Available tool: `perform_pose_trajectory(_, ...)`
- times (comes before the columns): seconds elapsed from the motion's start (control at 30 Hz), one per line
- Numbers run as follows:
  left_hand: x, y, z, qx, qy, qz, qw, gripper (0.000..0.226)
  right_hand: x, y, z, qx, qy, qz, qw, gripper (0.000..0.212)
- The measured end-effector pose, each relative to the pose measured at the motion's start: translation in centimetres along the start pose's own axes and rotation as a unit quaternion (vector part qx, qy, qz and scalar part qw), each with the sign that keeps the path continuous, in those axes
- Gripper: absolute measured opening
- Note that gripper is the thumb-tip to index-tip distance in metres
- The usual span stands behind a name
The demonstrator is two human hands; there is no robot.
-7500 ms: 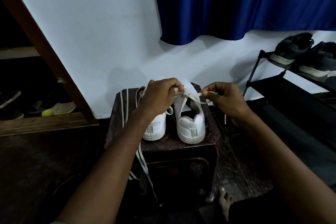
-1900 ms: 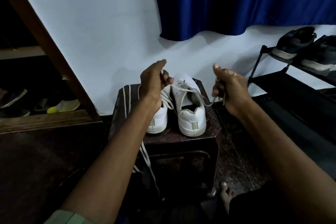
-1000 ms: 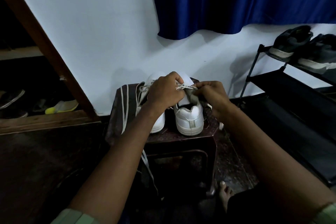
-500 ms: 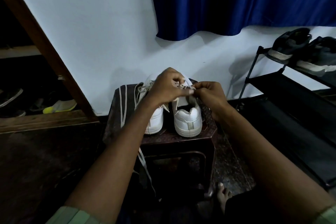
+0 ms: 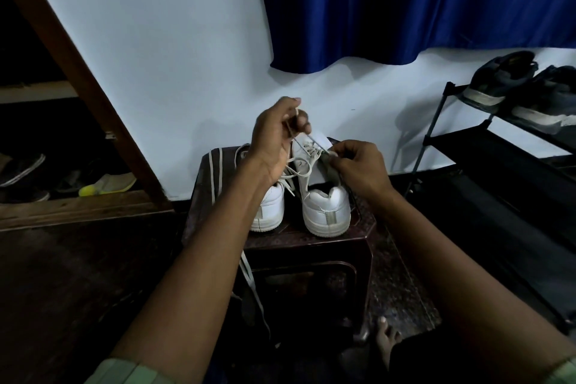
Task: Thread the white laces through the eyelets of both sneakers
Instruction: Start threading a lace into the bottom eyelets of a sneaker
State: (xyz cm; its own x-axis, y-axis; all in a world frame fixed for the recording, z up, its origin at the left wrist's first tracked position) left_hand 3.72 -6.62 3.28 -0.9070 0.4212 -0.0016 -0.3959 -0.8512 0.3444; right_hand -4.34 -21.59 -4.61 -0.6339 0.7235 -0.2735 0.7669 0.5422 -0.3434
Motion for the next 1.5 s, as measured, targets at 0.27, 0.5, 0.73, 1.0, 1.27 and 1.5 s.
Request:
perform_pose_trajectory(0.27, -0.3, -1.2, -2.9, -0.616, 0.242, -0.030, 0.749, 0.037, 0.4, -0.2, -0.5, 0.005, -0.017, -0.002, 1.000, 0.008)
perform_pose_trajectory(0.5, -0.5, -0.4, -1.8, -0.529, 0.328, 0.017, 0.782, 0.020, 0.2, -0.3, -0.3, 0.009, -0.016, -0.011, 1.000, 0.015)
perform_pose_trajectory(0.73, -0.5, -0.2, -1.0, -0.253, 0.151, 0.001, 0.956, 0.027, 0.1, -0.2, -0.1, 0.008, -0.005, -0.016, 1.000, 0.010)
perform_pose_trajectory(1.0, -1.0, -1.8, -2.2, -0.652, 0.317, 0.023, 0.689, 0.047, 0.5, -0.5, -0.7, 0.014, -0.027, -0.016, 0.999, 0.013)
perform_pose_trajectory(1.27, -2.2, -2.4, 1.0, -0.098, 0.119, 0.093, 0.984, 0.046, 0.3, -0.3, -0.5, 0.025, -0.060, 0.000, 0.998, 0.011)
perform_pose_trajectory(1.5, -1.5, -3.5, -1.7, -0.653, 0.201, 0.093, 0.724, 0.052, 1.1, 0.1, -1.9, 0.186, -0.235, 0.001, 0.954, 0.022)
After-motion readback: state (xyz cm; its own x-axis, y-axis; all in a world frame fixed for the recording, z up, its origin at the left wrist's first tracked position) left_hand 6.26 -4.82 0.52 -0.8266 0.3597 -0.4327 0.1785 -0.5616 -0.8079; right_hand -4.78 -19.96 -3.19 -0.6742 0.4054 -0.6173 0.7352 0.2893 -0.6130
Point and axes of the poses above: each hand's wrist, its own x-axis away from the middle knuckle, its own y-axis out of the palm, z = x × y, the point moved 2 cm from there along -x, towards the middle knuckle, and after that the axes turned 9 degrees about z, right-handed, at the moved point
